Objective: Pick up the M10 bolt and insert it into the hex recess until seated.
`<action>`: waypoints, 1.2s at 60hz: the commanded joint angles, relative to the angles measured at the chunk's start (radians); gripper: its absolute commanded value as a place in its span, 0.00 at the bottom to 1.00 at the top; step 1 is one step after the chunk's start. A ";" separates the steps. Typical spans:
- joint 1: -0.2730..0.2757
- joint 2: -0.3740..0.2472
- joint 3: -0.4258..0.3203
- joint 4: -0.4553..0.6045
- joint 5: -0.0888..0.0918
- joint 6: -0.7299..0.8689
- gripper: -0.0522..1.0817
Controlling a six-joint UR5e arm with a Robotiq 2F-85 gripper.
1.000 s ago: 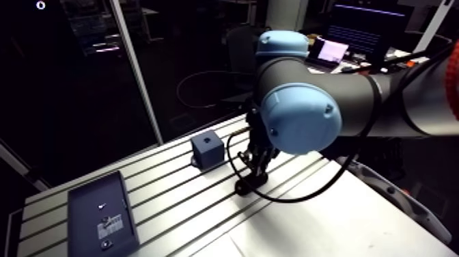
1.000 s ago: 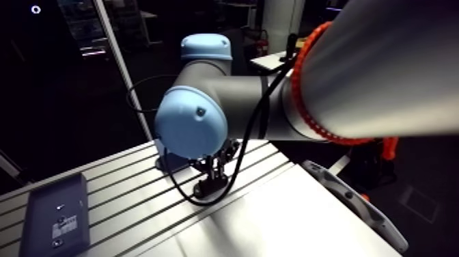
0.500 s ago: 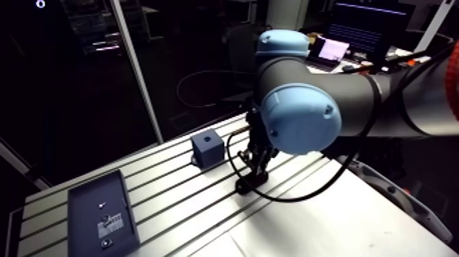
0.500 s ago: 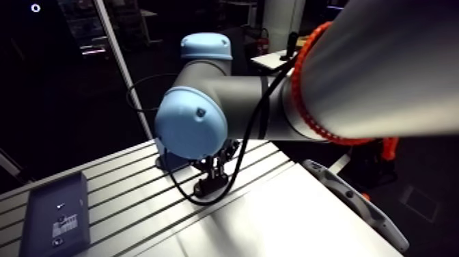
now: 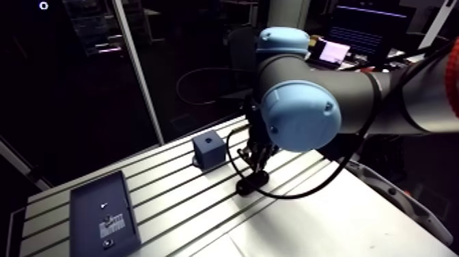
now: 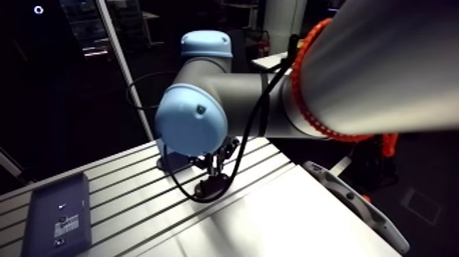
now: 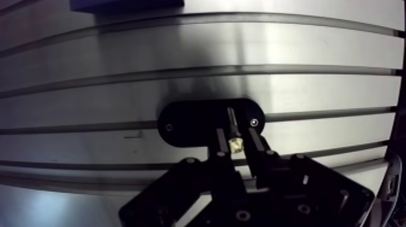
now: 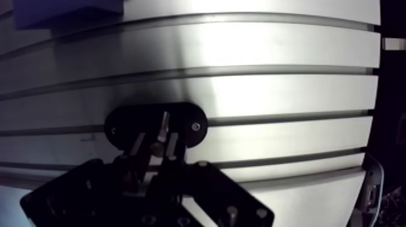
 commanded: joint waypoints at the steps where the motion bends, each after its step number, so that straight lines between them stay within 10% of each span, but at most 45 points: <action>1: 0.002 -0.017 -0.019 0.014 0.014 0.000 0.69; 40: 0.073 -0.111 -0.288 0.373 0.020 -0.035 0.75; 72: 0.149 0.012 -0.509 0.580 -0.019 -0.262 0.77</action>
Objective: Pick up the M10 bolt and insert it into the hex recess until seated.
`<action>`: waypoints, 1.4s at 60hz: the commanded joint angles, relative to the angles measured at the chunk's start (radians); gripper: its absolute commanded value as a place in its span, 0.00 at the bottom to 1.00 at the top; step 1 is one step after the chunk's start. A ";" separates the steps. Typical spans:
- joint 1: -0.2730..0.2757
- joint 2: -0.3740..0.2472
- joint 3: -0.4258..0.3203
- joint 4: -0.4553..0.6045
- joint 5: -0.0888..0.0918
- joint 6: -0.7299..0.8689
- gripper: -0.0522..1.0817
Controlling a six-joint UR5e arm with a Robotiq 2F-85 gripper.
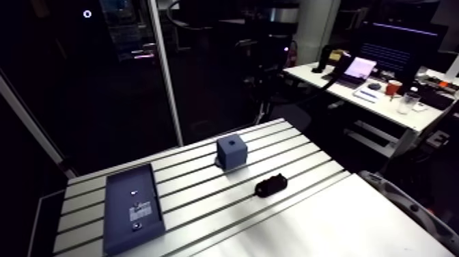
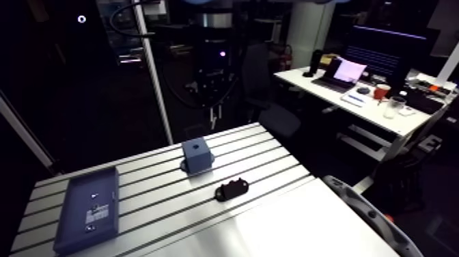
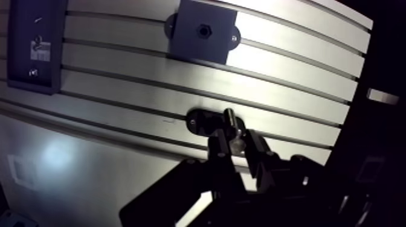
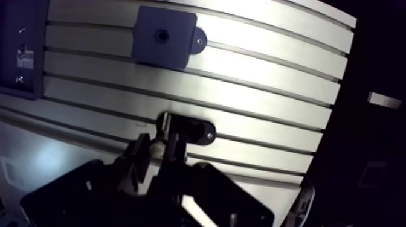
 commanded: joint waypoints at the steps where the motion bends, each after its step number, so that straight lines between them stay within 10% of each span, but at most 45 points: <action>1: 0.031 0.067 -0.093 0.067 -0.030 -0.089 0.77; 27: 0.134 0.160 -0.192 0.075 -0.111 -0.083 0.77; 59: 0.162 0.229 -0.264 0.211 -0.121 -0.101 0.77; 71: 0.163 0.240 -0.260 0.208 -0.203 -0.176 0.77; 84: 0.164 0.266 -0.272 0.195 -0.209 -0.174 0.77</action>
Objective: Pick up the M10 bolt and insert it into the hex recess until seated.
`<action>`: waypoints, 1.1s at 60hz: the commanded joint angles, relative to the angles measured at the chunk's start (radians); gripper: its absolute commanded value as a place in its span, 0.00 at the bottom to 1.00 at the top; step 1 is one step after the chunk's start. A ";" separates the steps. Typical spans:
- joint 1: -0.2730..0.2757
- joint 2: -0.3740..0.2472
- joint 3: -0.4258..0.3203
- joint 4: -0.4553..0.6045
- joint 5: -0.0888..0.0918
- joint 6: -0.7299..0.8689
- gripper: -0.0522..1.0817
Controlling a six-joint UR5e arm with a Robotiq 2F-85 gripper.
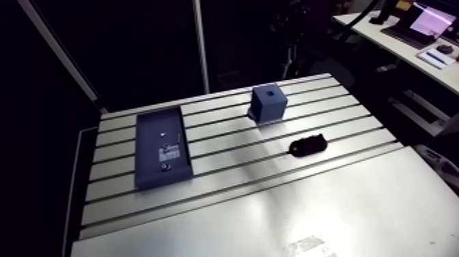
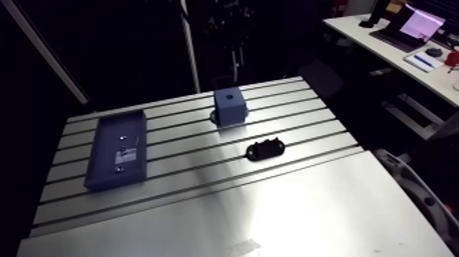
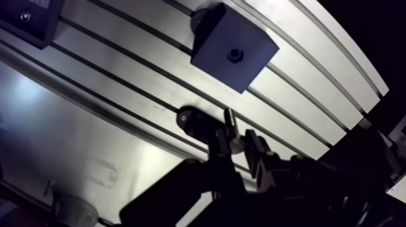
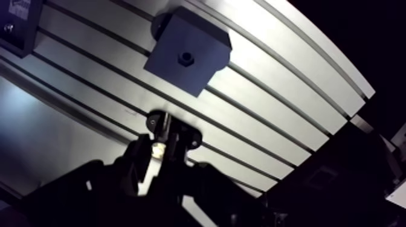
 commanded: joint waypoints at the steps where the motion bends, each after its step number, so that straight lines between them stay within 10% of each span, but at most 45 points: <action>1: 0.002 0.025 -0.009 -0.010 -0.023 -0.014 0.77; 66: 0.040 0.106 -0.042 -0.077 -0.023 -0.018 0.77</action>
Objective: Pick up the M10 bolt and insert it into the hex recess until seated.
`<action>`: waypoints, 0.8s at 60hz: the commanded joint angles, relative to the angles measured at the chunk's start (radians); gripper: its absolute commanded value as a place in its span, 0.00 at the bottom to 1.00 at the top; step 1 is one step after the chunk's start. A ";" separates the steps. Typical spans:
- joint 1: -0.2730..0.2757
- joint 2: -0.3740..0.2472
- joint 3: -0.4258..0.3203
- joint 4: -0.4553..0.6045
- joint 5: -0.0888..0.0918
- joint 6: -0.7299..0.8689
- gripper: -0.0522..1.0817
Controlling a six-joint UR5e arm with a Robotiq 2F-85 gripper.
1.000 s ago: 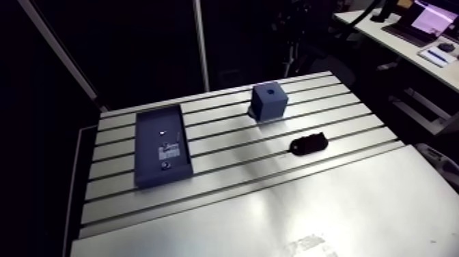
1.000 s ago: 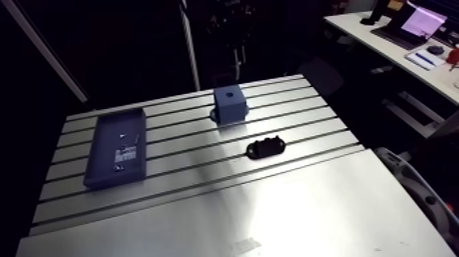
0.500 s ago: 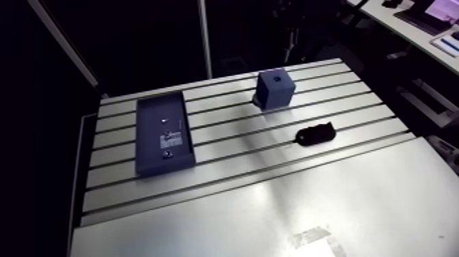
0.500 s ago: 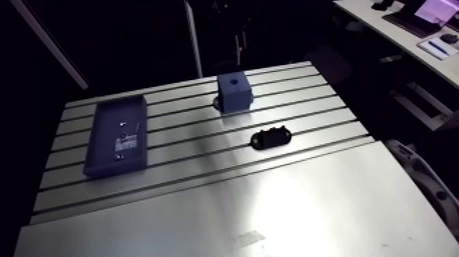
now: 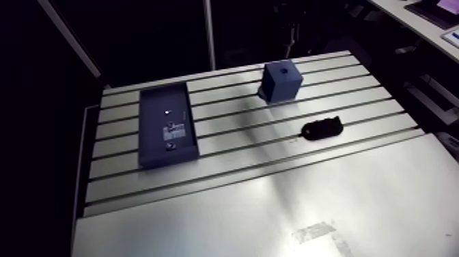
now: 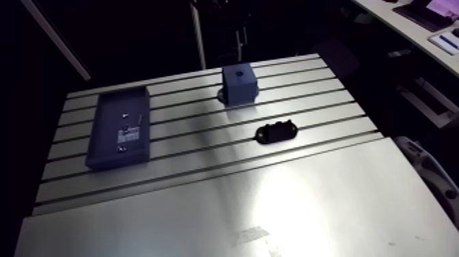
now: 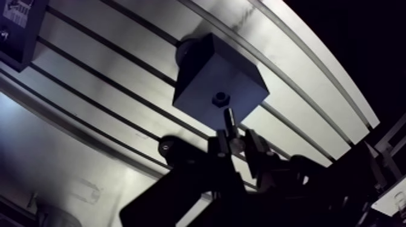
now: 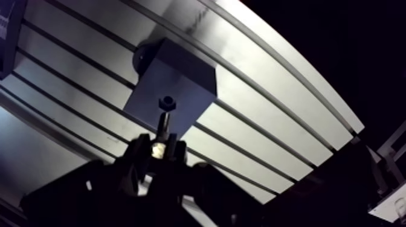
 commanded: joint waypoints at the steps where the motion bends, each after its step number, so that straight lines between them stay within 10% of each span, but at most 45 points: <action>1: 0.001 0.003 0.003 -0.004 -0.003 0.000 0.77; 48: 0.005 0.007 0.005 -0.005 -0.003 -0.060 0.74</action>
